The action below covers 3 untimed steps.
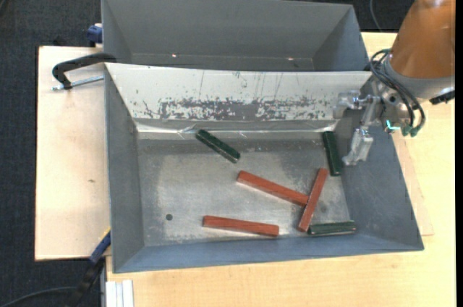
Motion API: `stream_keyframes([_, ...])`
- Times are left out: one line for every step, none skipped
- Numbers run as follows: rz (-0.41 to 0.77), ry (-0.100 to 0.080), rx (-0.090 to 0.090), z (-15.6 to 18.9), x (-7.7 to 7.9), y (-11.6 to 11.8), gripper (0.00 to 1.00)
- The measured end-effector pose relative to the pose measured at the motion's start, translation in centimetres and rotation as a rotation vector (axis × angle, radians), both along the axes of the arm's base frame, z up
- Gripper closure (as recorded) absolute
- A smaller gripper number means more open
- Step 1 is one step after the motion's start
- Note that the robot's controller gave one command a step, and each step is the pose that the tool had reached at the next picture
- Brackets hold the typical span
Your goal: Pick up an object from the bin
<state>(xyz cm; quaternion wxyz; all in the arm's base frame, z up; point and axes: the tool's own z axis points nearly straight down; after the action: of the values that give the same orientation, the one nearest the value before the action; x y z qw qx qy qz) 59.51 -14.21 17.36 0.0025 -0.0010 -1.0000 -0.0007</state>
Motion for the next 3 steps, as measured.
stream_keyframes([0.007,0.001,0.001,-10.7,-1.9,3.6,0.0])
stream_keyframes([0.145,-0.004,0.003,-10.3,-8.2,12.7,0.0])
stream_keyframes([0.139,-0.007,0.0,-10.3,-8.0,12.3,0.0])
